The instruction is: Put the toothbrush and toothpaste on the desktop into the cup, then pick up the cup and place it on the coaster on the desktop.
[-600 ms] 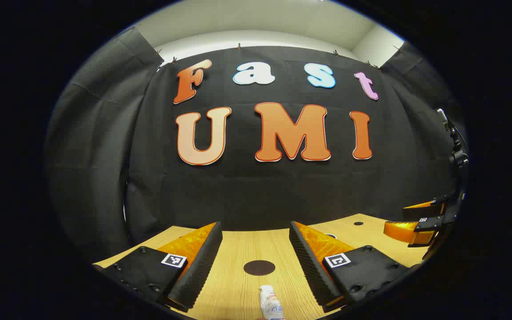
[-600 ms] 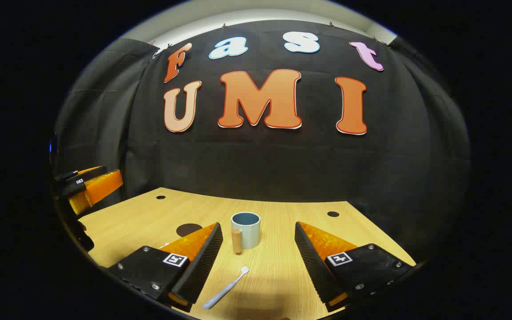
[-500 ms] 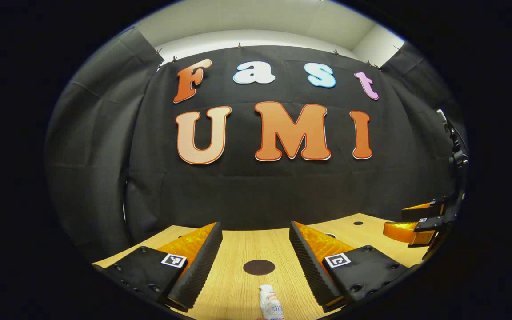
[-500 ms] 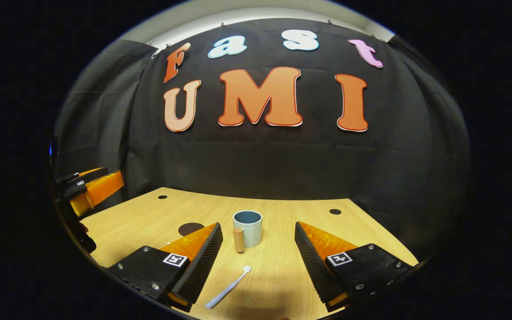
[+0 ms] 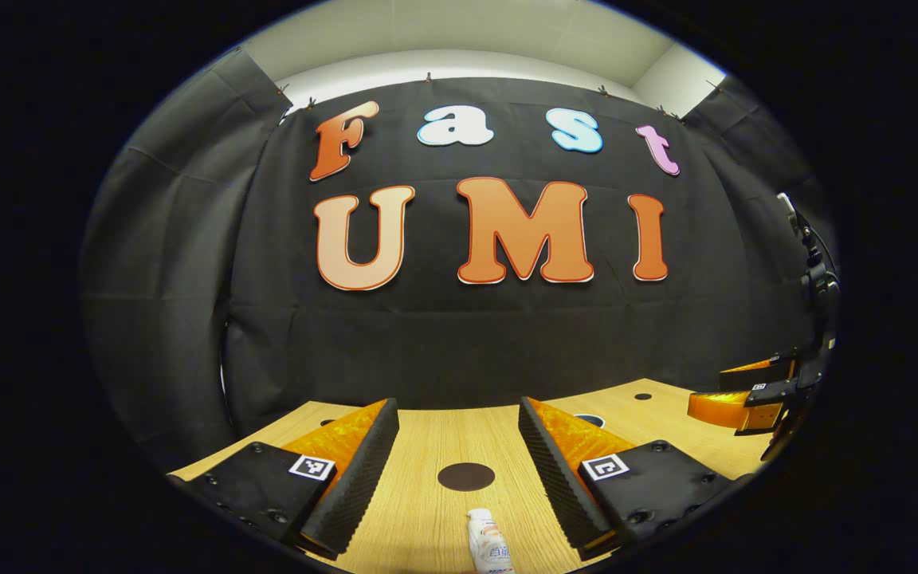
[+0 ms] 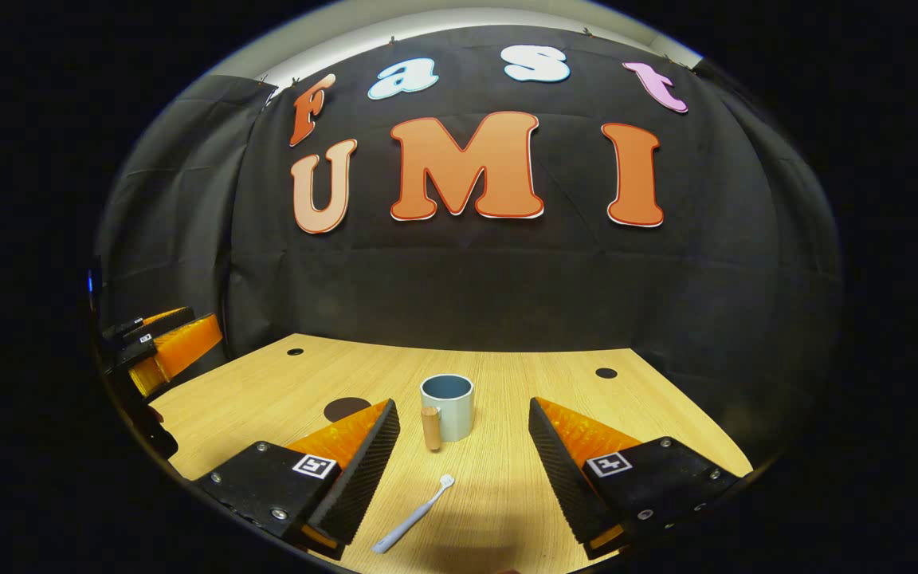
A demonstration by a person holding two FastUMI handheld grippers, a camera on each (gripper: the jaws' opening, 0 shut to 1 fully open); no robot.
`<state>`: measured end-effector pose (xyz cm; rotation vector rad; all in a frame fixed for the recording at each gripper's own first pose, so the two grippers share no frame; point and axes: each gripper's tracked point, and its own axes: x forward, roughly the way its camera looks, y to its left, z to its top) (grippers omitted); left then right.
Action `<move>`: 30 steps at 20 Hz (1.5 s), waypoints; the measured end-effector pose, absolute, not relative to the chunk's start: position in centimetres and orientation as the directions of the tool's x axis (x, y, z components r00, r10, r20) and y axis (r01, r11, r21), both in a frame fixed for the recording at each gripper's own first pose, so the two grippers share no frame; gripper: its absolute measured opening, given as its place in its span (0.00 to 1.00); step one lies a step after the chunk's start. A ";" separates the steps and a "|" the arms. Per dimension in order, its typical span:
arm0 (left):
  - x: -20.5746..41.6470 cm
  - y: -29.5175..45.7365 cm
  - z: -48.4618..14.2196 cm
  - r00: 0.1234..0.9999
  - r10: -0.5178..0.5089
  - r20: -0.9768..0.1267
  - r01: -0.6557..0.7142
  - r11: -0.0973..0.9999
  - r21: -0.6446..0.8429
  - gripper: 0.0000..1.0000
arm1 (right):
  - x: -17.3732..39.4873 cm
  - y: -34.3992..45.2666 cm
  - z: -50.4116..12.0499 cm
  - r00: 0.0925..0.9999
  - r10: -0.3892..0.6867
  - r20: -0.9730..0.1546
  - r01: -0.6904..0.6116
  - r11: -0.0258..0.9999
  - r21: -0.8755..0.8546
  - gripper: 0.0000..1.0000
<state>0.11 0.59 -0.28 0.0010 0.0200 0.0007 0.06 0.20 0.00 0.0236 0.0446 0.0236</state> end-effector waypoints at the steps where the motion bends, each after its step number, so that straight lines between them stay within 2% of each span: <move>1: 0.2 0.7 -0.3 1.000 0.001 -0.020 -0.001 1.000 -0.001 0.96 | 0.2 0.3 0.0 0.999 0.027 -0.046 -0.026 0.999 0.025 0.98; 9: 0.5 0.4 -2.5 0.995 -0.021 -0.099 0.019 1.000 -0.018 0.97 | 0.4 0.5 -1.1 0.992 0.048 -0.114 -0.048 0.999 -0.002 0.98; 19: 1.0 0.1 -8.4 0.957 -0.052 -0.285 0.036 0.997 -0.061 0.98 | 1.4 1.7 -7.7 0.941 0.051 -0.333 -0.047 0.999 0.020 0.96; 25: 0.6 -0.2 -13.3 0.892 -0.071 -0.446 0.042 0.996 -0.074 0.97 | 1.3 2.5 -10.8 0.887 0.042 -0.461 -0.056 0.998 -0.015 0.94; 29: 0.5 -0.5 -15.9 0.840 -0.079 -0.537 0.042 0.996 -0.081 0.98 | 0.7 3.7 -13.9 0.822 0.066 -0.566 -0.062 0.998 0.027 0.87; 30: 0.5 -0.5 -16.4 0.828 -0.079 -0.555 0.040 0.996 -0.083 0.98 | 0.8 3.8 -14.3 0.812 0.065 -0.580 -0.058 0.998 0.030 0.79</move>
